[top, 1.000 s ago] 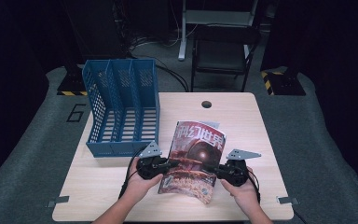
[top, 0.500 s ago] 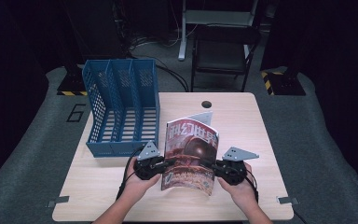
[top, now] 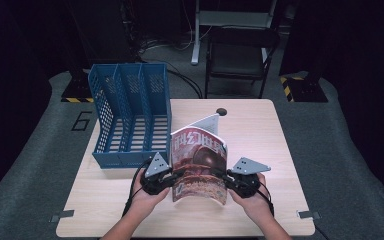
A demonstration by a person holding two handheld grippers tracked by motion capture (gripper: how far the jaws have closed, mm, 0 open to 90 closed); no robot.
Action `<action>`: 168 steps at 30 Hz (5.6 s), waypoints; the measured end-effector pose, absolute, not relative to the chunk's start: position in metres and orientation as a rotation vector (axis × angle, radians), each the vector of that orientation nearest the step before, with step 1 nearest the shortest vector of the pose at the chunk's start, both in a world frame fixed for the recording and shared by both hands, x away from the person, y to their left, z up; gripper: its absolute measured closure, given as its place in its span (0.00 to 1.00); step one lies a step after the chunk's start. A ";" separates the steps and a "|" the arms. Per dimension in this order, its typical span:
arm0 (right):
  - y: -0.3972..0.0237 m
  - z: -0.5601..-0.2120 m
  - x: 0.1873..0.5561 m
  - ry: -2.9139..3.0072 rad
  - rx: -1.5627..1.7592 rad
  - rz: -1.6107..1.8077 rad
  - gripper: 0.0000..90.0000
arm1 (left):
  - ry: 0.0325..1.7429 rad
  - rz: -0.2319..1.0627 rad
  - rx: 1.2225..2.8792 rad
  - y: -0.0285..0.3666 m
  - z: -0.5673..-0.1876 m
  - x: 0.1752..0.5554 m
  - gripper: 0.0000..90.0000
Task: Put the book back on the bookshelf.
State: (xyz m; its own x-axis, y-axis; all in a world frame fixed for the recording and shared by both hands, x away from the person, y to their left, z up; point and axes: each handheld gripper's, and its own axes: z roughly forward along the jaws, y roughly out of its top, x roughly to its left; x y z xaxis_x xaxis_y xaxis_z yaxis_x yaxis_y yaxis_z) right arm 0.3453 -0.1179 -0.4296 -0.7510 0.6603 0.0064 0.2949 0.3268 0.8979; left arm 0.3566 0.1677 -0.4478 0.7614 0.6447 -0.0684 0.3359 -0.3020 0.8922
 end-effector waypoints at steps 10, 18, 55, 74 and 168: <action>-0.118 -0.435 0.344 2.268 0.834 1.433 0.97 | 0.717 0.381 1.940 0.174 -0.452 0.350 0.88; -0.128 -0.440 0.347 2.309 0.880 1.533 0.91 | 0.686 0.349 1.955 0.177 -0.454 0.342 0.89; -0.140 -0.450 0.345 2.438 0.909 1.560 0.86 | 0.652 0.199 2.010 0.176 -0.426 0.332 0.71; -0.141 -0.451 0.345 2.438 0.915 1.552 0.83 | 0.626 0.164 2.009 0.169 -0.378 0.343 0.62; -0.147 -0.467 0.362 2.441 1.032 1.522 0.93 | 0.537 0.162 2.424 0.112 -0.294 0.383 0.89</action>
